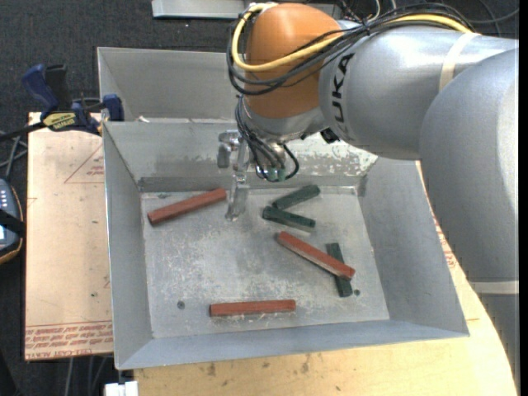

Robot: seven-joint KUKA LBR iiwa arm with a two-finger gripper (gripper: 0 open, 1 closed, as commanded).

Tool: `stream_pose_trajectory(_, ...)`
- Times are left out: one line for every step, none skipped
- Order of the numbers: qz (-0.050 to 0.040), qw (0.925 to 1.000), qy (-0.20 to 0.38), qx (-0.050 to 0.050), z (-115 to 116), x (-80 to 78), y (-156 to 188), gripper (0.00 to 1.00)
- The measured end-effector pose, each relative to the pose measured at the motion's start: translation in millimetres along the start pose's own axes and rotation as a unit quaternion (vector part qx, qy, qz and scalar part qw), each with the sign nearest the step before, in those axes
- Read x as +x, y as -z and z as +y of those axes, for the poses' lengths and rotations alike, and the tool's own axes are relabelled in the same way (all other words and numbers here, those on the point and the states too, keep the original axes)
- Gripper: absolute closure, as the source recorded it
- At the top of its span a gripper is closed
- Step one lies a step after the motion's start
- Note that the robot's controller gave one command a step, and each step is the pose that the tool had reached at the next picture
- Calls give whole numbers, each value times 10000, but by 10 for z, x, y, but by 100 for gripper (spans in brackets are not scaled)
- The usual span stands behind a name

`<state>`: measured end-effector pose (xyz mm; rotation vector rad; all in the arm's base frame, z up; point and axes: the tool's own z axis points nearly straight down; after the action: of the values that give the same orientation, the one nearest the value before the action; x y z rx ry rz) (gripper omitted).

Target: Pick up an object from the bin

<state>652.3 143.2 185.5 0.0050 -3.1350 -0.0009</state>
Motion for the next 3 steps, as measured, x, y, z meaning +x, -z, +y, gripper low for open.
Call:
stream_pose_trajectory(-41, 10000, -10, -5, -6, -17, 53, 0)
stream_pose_trajectory(-59, 9996, 288, -11, -481, 129, -317, 0)
stream_pose_trajectory(-36, 9965, 836, 2, -926, 409, -947, 0)
